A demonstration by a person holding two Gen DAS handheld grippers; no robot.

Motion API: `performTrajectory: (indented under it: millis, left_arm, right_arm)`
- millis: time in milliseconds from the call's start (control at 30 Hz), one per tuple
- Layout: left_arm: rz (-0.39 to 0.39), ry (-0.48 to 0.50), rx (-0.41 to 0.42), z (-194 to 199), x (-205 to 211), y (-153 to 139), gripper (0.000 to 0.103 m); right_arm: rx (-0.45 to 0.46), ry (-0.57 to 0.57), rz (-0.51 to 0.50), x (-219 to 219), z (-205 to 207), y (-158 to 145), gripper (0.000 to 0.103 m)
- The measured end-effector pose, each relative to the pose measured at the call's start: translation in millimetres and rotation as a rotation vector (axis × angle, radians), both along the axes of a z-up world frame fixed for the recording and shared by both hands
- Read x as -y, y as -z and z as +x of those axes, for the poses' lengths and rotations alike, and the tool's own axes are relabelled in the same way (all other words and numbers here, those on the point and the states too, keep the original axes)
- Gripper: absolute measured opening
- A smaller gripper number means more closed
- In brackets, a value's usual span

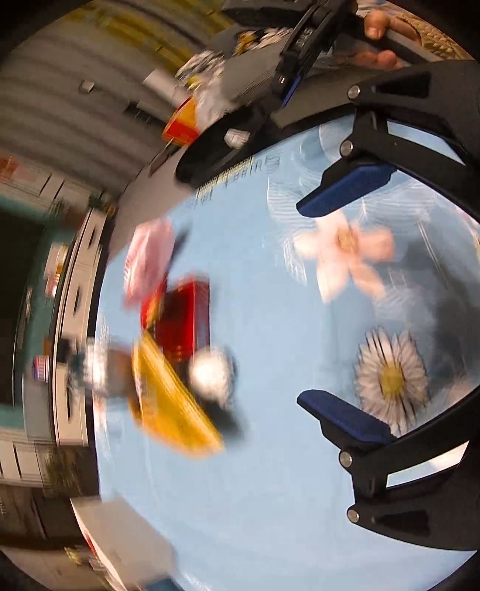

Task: Collect trash
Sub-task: 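Grasp the clear plastic bag with the left tool while the right tool grasps the pink plastic bag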

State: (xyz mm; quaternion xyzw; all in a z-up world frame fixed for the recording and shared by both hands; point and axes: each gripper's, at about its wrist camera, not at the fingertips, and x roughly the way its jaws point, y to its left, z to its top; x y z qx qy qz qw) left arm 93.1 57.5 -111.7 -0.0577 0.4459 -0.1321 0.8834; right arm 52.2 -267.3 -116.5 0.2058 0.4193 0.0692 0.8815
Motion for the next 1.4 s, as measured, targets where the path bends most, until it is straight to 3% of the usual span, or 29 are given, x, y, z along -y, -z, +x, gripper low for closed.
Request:
performTrajectory:
  millis: [200, 367, 733, 1167, 1400]
  left_arm:
    - [-0.021, -0.157, -0.014, -15, -73, 4, 0.095]
    - [-0.045, -0.198, -0.018, -16, -100, 9, 0.095]
    - [-0.089, -0.170, 0.057, 19, -92, -11, 0.095]
    - [-0.045, -0.107, 0.186, 108, -54, -47, 0.095]
    - [-0.021, -0.070, 0.201, 150, -30, -49, 0.095]
  right_arm:
    - [-0.007, -0.082, -0.030, -39, 13, -6, 0.067]
    - [-0.005, -0.116, -0.072, -60, 28, -8, 0.067]
    - [0.086, -0.124, -0.203, -74, 83, -19, 0.067]
    - [0.123, -0.151, -0.254, -80, 183, -5, 0.067]
    - [0.113, -0.180, -0.262, -89, 218, 8, 0.067]
